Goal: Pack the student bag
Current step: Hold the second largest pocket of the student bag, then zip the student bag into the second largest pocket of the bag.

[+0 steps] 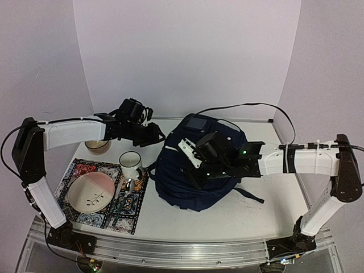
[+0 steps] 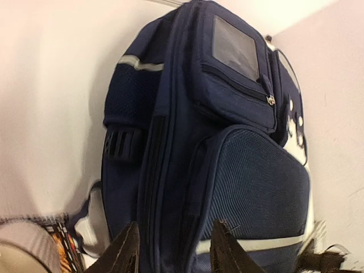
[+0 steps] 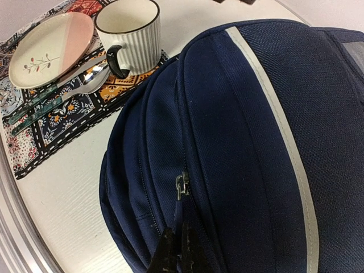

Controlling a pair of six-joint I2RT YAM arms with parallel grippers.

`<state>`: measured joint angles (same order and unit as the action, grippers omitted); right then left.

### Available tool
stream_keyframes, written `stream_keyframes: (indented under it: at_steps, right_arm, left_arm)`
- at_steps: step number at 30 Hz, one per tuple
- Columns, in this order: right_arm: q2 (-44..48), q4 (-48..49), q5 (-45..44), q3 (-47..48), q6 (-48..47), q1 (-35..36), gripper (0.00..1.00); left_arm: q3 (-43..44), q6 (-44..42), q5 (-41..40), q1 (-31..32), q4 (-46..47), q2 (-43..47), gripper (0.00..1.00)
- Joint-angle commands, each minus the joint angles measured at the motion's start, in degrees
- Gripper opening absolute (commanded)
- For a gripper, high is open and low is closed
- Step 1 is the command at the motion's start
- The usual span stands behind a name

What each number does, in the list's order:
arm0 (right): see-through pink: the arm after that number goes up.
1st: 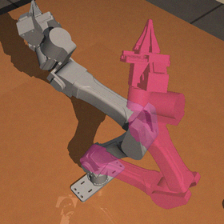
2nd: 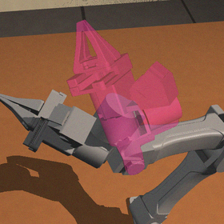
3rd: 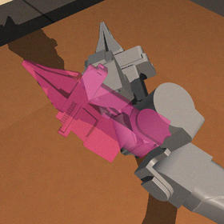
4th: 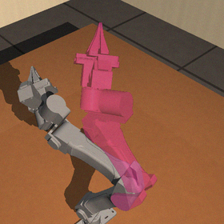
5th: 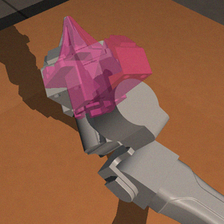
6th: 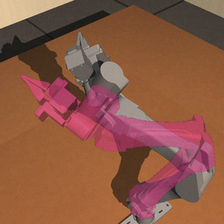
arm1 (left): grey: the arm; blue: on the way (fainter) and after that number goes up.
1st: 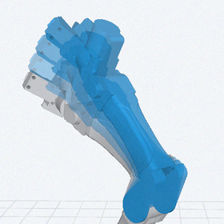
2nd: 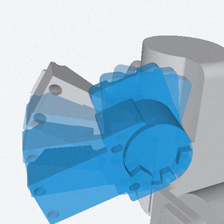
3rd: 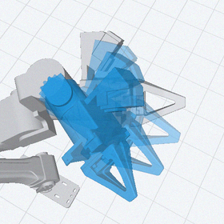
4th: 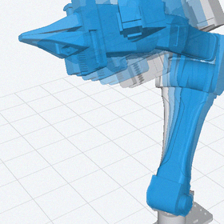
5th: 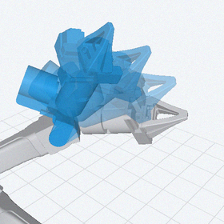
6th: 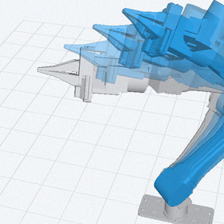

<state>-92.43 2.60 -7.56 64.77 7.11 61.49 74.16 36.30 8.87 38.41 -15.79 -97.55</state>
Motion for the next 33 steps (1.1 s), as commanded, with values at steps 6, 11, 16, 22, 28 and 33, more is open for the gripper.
stream_keyframes:
  at_steps: [6,11,16,22,28,33]
  right_arm:
    - [-2.4,0.4,-1.0,3.3,2.2,1.3,0.0]
    - [-2.7,1.1,-1.3,3.3,2.4,1.4,0.0]
    - [-3.2,1.6,-1.3,3.2,2.8,1.5,0.0]
    - [-1.8,1.7,-2.3,1.7,3.2,1.6,0.0]
    - [3.6,1.2,-5.7,-3.7,3.7,1.7,0.0]
    - [7.7,-1.4,-8.8,-7.8,3.5,1.3,0.0]
  left_arm:
    - [-12.8,19.3,4.2,2.9,11.9,9.9,0.47]
    - [-15.2,22.6,4.4,4.9,14.7,10.3,0.47]
    - [-15.6,24.2,3.9,8.0,17.7,8.4,0.47]
    - [-15.8,25.2,3.7,9.3,19.7,6.0,0.35]
    - [-17.9,25.1,0.8,9.3,20.2,7.2,0.05]
    - [-18.5,24.0,-0.6,8.9,20.2,8.0,0.0]
